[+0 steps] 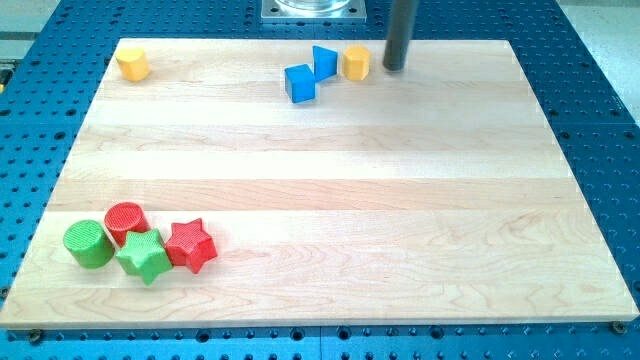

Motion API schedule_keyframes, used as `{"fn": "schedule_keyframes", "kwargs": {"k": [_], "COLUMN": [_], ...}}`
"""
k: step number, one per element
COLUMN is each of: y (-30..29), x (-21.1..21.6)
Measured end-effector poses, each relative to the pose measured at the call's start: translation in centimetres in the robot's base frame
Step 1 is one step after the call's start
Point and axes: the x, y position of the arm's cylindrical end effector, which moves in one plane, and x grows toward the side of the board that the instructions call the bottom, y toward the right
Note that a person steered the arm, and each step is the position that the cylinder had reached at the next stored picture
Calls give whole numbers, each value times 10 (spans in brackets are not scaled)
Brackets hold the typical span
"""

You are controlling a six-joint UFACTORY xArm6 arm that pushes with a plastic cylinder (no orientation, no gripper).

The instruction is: Slide the heart to the left of the cube

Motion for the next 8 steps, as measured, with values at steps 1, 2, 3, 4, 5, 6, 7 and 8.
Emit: {"fn": "schedule_keyframes", "kwargs": {"k": [1, 2, 3, 4, 5, 6, 7, 8], "y": [-52, -7, -93, -210, -378, -397, -374, -277], "x": [25, 59, 112, 113, 84, 40, -2, -11]}}
